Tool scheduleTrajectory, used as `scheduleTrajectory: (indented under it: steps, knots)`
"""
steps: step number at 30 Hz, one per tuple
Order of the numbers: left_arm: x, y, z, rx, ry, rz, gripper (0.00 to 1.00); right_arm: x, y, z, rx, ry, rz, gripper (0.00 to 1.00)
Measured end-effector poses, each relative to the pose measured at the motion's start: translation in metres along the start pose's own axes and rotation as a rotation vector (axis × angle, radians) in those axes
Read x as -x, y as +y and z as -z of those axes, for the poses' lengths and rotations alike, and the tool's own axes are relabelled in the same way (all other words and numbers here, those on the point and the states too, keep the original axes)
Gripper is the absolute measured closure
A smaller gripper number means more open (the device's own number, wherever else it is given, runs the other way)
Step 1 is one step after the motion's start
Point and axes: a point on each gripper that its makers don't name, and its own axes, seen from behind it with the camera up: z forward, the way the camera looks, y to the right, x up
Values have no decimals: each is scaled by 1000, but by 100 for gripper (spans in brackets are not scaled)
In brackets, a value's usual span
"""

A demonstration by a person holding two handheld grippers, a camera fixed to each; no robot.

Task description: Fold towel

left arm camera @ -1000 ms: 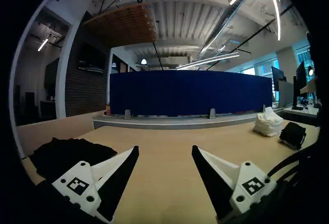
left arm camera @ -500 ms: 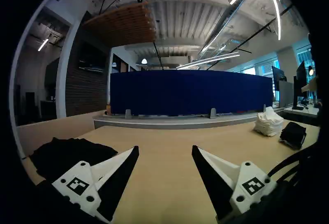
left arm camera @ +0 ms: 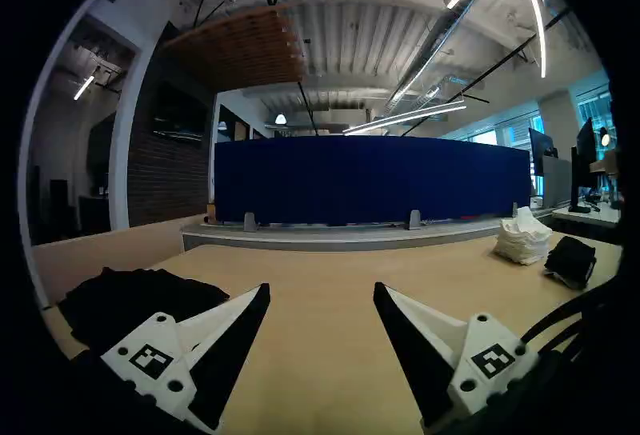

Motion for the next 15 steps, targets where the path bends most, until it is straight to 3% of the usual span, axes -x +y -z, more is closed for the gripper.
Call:
scheduleTrajectory:
  steps: [15]
  knots:
    - [-1, 0, 0, 0, 0, 0, 4, 44, 12, 0, 0, 65, -80, 0]
